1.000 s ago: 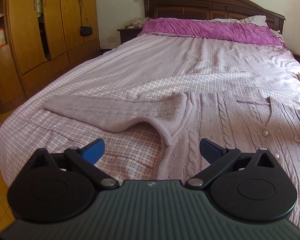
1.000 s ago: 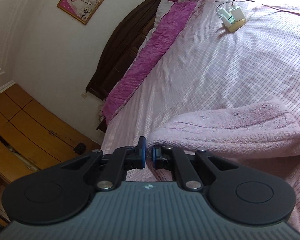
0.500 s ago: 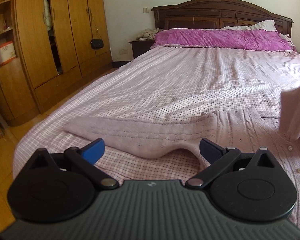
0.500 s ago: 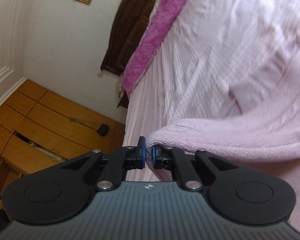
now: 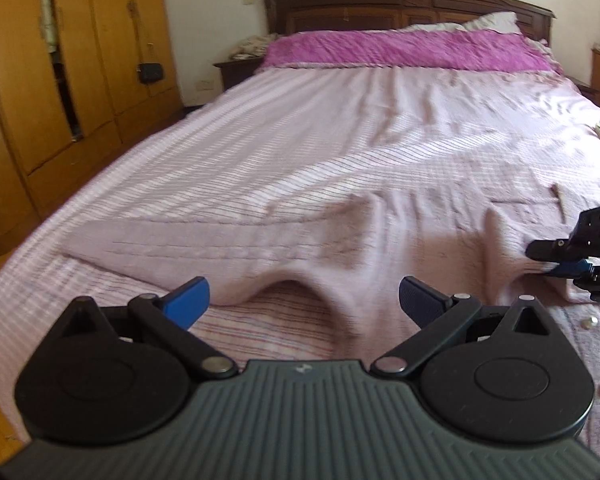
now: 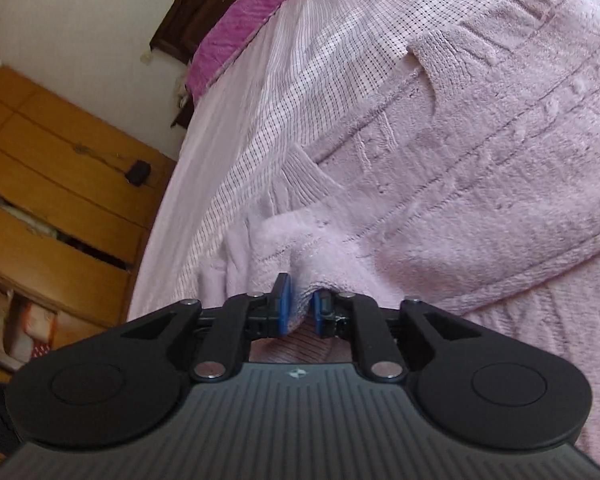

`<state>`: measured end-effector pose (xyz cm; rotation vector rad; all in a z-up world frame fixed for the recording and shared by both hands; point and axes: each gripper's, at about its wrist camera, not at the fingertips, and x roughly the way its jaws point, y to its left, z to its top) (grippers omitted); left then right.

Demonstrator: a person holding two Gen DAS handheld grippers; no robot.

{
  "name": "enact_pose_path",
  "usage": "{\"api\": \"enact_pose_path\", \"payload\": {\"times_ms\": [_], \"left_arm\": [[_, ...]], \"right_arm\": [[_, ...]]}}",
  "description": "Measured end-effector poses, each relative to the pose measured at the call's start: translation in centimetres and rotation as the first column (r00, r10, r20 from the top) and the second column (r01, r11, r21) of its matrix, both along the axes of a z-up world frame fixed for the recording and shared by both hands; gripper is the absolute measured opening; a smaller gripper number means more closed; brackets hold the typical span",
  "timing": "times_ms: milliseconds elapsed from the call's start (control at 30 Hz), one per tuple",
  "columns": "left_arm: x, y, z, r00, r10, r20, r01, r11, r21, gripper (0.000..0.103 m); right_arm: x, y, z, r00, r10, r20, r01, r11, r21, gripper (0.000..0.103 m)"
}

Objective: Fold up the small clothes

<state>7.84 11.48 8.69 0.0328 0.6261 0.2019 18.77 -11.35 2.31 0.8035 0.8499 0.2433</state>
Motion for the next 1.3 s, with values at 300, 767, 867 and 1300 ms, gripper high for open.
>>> {"api": "enact_pose_path", "payload": {"times_ms": [300, 767, 867, 1300], "left_arm": [[1.9, -6.1, -2.1, 0.982, -0.186, -0.042, 0.186, 0.983, -0.001, 0.103], [7.2, -11.0, -6.1, 0.957, -0.278, -0.079, 0.281, 0.959, 0.039, 0.086], [7.9, -11.3, -6.4, 0.956, -0.285, -0.063, 0.286, 0.958, 0.007, 0.074], [6.8, -12.2, -5.4, 0.965, -0.261, -0.018, 0.237, 0.845, 0.479, 0.025]], "right_arm": [[-4.1, -6.1, 2.7, 0.998, 0.062, 0.028, -0.059, 0.994, -0.095, 0.053], [-9.4, -14.8, 0.8, 1.000, 0.002, 0.029, 0.007, 0.953, -0.303, 0.056], [-9.9, -15.0, 0.6, 0.998, -0.002, 0.056, 0.021, 0.942, -0.334, 0.056], [-9.7, -15.9, 0.1, 0.997, 0.010, 0.080, 0.018, 0.941, -0.339, 0.056]]}}
